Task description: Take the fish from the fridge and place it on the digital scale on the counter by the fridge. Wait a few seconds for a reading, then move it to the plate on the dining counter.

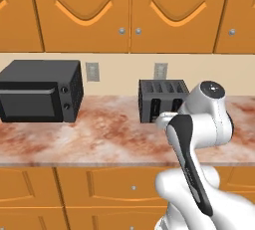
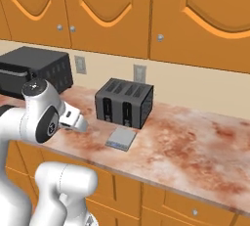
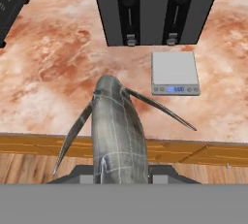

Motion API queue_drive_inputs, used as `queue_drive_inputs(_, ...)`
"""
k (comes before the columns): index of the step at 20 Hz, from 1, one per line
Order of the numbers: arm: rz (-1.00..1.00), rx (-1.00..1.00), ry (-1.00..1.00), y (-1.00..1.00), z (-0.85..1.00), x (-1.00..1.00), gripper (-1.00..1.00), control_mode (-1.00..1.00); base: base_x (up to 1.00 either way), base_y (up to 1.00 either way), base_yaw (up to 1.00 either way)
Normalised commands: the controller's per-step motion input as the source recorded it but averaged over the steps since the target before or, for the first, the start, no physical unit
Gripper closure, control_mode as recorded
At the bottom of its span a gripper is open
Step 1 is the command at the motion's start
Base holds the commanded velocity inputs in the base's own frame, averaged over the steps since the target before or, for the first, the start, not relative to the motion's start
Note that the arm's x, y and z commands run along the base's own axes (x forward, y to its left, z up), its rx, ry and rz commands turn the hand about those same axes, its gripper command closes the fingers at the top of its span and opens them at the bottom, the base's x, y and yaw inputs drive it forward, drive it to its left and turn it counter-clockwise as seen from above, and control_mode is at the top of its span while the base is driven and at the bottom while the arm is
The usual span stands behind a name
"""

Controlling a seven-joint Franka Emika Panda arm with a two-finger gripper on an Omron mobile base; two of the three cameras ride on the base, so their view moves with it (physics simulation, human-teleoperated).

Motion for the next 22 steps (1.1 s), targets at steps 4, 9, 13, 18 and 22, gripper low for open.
queue_drive_inputs(4,0.0,0.0,0.0,0.0,0.0,0.0,1.0,1.0,-0.08,-0.15,-0.01)
queue_drive_inputs(9,-0.05,0.01,0.15,-0.33,-0.35,0.13,1.0,-1.0,0.0,0.0,0.0)
queue_drive_inputs(13,-0.04,0.0,0.15,-0.66,-0.46,0.35,1.0,-1.0,0.0,0.0,0.0)
queue_drive_inputs(18,0.0,0.0,0.03,-0.47,-0.43,0.36,1.0,-1.0,0.0,0.0,0.0)
queue_drive_inputs(22,0.0,-0.05,-0.06,-0.28,-0.49,0.23,1.0,-1.0,0.0,0.0,0.0)
